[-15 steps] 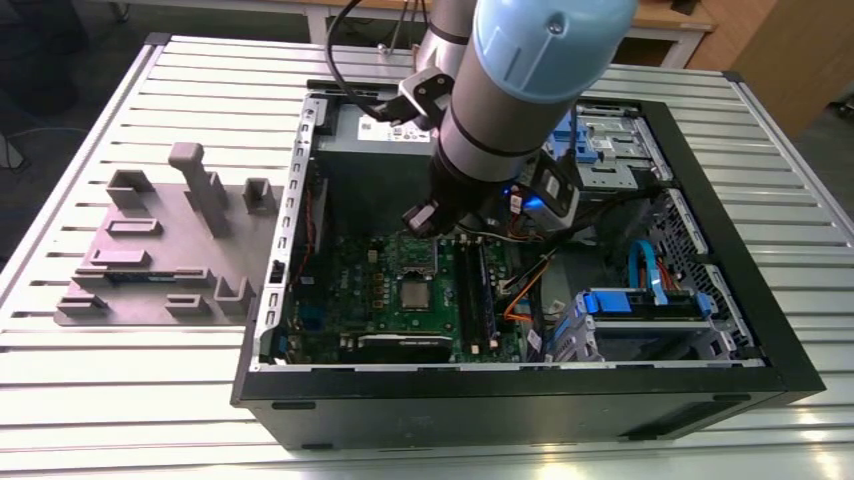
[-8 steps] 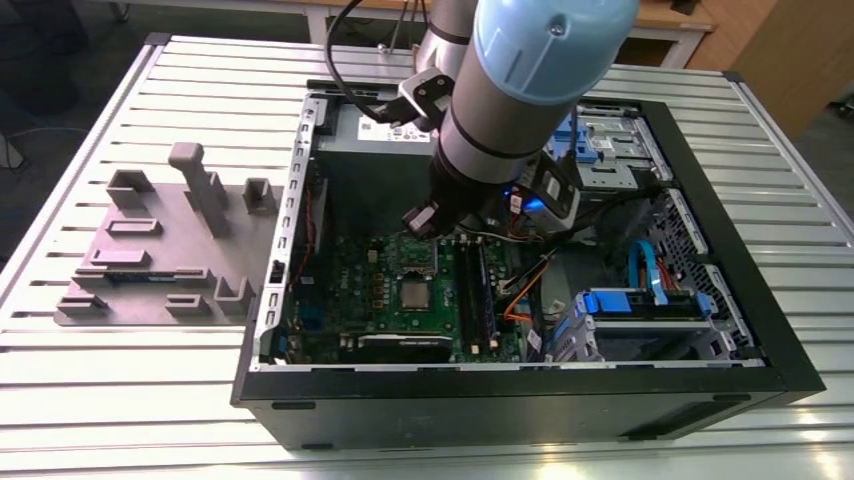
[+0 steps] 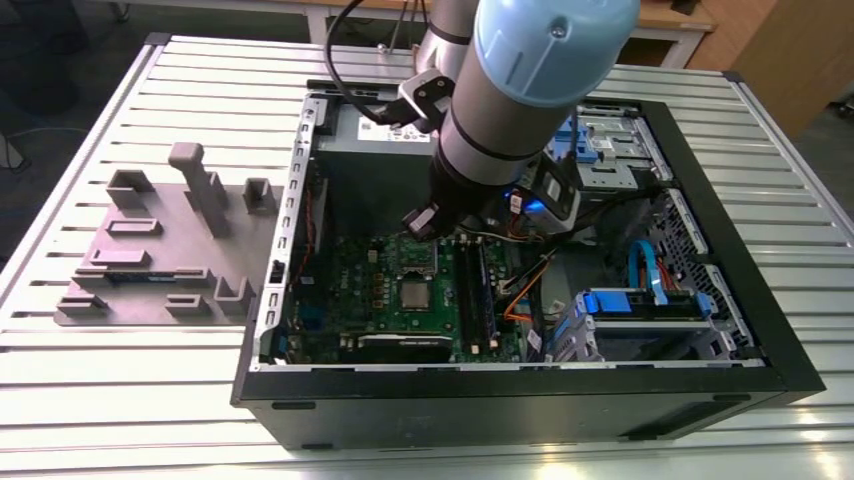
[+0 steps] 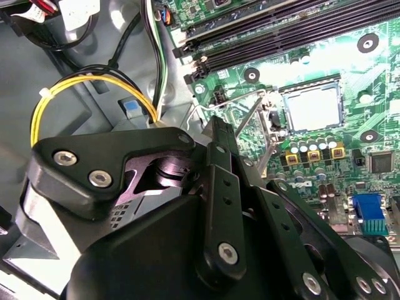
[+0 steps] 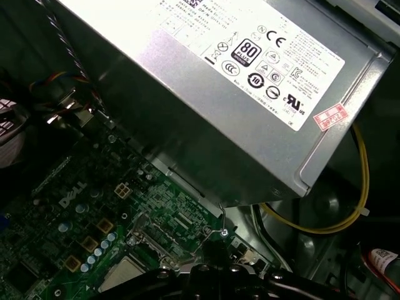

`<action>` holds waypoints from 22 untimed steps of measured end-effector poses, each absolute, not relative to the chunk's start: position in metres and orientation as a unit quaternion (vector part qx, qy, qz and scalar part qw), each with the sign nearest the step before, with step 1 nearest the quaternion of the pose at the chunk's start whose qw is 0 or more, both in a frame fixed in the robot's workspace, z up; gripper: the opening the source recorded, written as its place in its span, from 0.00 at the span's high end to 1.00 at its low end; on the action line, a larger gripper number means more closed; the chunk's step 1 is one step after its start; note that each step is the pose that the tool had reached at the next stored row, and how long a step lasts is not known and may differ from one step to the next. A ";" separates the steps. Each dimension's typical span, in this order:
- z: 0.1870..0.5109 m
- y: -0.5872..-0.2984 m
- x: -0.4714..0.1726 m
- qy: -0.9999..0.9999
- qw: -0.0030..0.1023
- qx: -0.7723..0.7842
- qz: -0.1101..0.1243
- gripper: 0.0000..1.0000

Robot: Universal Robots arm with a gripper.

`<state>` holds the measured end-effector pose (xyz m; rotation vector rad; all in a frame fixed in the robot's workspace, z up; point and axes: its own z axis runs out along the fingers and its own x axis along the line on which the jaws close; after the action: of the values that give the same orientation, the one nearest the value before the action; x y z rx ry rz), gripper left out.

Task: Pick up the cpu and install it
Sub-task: 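Close the cpu cover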

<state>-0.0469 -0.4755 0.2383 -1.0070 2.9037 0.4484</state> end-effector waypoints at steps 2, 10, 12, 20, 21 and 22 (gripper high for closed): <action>0.238 -0.477 -0.047 0.935 0.018 -0.325 0.144 0.89; 0.238 -0.481 -0.047 0.934 0.018 -0.326 0.144 0.89; 0.239 -0.482 -0.047 0.934 0.017 -0.327 0.144 0.89; 0.240 -0.484 -0.047 0.933 0.017 -0.330 0.145 0.89; 0.240 -0.484 -0.047 0.933 0.017 -0.330 0.145 0.89; 0.240 -0.485 -0.047 0.933 0.017 -0.330 0.145 0.89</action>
<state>-0.0470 -0.4847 0.2400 -1.0256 2.8989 0.4495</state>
